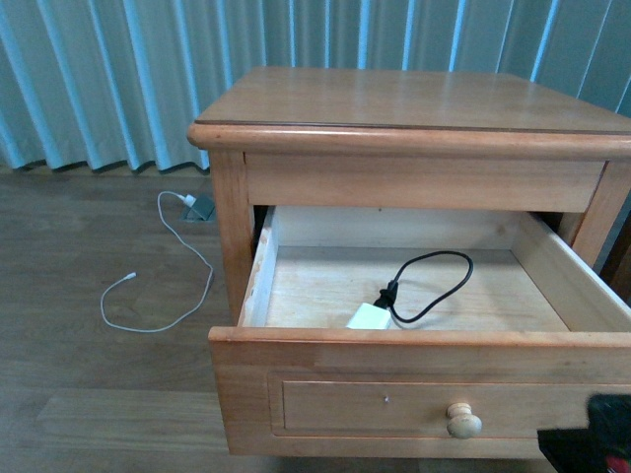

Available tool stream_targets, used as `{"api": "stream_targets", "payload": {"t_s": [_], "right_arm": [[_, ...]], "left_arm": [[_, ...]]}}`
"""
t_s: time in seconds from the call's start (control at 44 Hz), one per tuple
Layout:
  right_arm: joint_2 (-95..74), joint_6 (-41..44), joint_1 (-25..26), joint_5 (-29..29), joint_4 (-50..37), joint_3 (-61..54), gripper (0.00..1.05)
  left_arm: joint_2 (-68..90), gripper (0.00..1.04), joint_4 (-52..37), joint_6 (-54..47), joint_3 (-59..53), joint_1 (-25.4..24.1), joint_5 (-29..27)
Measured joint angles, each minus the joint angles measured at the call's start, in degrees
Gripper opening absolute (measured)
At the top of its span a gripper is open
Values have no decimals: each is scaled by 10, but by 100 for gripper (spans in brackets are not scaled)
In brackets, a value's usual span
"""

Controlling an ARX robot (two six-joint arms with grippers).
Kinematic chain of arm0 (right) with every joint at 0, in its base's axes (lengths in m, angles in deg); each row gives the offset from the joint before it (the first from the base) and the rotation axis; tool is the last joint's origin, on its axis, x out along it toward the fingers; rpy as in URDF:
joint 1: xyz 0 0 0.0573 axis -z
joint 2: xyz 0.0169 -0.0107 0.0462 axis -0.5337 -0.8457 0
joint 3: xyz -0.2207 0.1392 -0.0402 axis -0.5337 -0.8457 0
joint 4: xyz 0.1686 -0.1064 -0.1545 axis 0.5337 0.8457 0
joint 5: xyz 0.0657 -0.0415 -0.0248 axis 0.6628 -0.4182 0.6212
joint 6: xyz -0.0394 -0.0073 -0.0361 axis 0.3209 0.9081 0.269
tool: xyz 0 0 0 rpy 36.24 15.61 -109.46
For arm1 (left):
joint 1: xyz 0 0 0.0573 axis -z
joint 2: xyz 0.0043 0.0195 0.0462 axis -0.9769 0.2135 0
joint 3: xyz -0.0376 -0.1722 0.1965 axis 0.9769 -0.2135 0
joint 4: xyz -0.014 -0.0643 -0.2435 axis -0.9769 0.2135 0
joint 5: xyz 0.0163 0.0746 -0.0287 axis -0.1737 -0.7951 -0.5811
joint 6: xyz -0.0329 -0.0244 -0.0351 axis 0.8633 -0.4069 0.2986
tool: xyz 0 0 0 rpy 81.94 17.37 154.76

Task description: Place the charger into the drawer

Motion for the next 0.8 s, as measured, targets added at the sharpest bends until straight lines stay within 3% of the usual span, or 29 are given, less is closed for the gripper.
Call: {"api": "stream_targets", "payload": {"t_s": [0.409,0.795], "right_arm": [[-229,-49,-6,-37,-77,123,96],[-348,18,-10,-100,-233,212,96]], "left_arm": [[0,99,0,0,0,0,0],[0,99,0,0,0,0,0]]}}
